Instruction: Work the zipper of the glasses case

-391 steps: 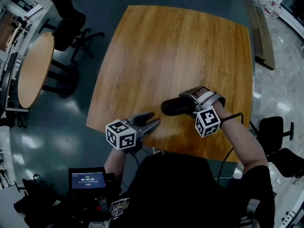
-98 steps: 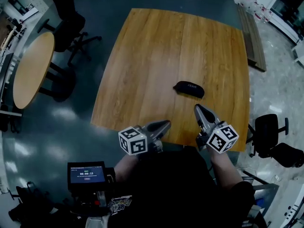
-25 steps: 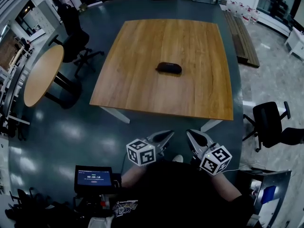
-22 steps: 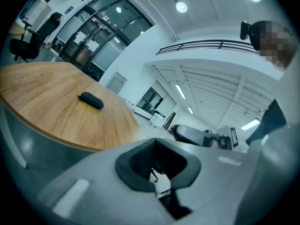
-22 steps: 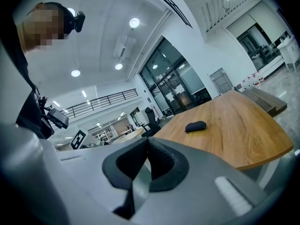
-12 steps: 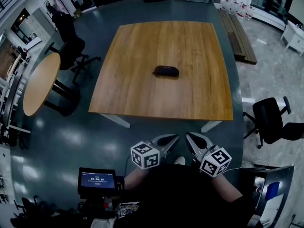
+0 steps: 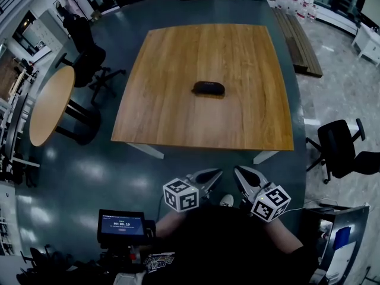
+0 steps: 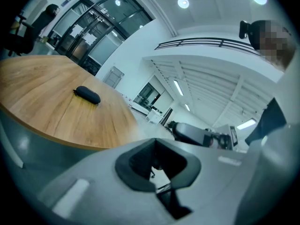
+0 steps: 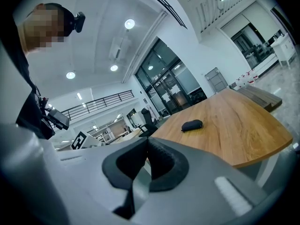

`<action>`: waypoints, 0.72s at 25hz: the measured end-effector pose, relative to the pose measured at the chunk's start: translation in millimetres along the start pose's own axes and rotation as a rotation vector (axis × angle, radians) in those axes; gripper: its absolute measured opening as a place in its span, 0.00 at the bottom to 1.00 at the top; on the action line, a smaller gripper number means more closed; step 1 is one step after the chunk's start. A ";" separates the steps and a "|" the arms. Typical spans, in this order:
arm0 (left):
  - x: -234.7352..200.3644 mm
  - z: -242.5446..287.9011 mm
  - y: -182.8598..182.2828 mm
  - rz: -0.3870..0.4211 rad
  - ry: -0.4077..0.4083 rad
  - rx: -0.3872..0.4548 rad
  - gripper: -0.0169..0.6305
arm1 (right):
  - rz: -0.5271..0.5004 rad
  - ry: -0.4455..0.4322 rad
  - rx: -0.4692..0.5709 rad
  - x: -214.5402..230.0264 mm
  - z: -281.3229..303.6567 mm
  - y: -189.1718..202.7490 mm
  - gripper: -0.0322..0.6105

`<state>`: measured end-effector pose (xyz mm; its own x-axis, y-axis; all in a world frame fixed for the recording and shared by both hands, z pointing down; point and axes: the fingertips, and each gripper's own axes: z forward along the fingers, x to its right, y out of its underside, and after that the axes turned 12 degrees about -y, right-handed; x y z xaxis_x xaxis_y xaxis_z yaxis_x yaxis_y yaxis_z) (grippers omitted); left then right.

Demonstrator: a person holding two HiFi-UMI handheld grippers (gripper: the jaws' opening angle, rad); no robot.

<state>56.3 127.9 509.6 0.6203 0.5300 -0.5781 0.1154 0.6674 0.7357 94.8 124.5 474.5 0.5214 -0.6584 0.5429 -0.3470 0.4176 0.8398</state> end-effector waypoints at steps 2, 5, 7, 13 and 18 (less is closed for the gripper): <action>-0.8 0.9 0.4 -0.010 -0.005 0.000 0.03 | 0.003 0.000 -0.001 1.2 -0.6 -0.8 0.06; 0.1 0.6 -1.3 -0.011 -0.009 0.005 0.03 | 0.005 -0.005 -0.003 1.1 -0.5 -1.6 0.06; 1.1 -0.2 -2.3 -0.007 -0.009 0.009 0.03 | 0.003 -0.011 -0.003 0.3 0.0 -1.4 0.06; 2.1 3.3 2.9 -0.020 0.001 -0.011 0.03 | 0.013 -0.006 -0.001 2.5 -2.1 0.0 0.06; 5.2 11.3 4.8 -0.020 0.009 -0.019 0.03 | 0.013 0.001 0.002 7.6 -8.4 -1.1 0.06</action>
<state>68.8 128.0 514.1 0.6112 0.5212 -0.5956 0.1125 0.6877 0.7172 105.8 124.3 477.8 0.5174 -0.6524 0.5538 -0.3553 0.4249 0.8326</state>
